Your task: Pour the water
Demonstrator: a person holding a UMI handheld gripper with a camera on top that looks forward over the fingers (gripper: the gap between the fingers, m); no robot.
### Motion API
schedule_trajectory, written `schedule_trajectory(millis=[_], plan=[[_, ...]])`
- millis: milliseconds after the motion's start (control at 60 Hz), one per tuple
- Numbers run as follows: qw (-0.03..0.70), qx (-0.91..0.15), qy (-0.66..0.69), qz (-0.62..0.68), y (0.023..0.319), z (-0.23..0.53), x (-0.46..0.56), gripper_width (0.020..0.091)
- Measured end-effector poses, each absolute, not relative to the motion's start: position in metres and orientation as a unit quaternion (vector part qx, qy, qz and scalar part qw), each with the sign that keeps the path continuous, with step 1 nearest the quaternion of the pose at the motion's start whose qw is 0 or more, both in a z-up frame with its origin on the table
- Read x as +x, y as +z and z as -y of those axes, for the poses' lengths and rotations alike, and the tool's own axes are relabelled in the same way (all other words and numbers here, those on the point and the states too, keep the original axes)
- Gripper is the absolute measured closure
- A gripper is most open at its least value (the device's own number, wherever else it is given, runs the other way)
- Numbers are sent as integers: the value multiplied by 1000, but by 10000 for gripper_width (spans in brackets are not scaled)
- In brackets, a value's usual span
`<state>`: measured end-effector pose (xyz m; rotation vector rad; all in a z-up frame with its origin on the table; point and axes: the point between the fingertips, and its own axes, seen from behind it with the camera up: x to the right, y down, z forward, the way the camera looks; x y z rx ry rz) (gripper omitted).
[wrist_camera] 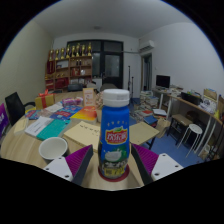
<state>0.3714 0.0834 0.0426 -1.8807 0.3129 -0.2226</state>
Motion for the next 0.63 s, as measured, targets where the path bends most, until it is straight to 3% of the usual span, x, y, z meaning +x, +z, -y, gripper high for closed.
schedule_trajectory(millis=[217,633], plan=[[565,-801,-107,-166,80,-10,335,257],[556,-800,-130,-186,211,172,161,271]])
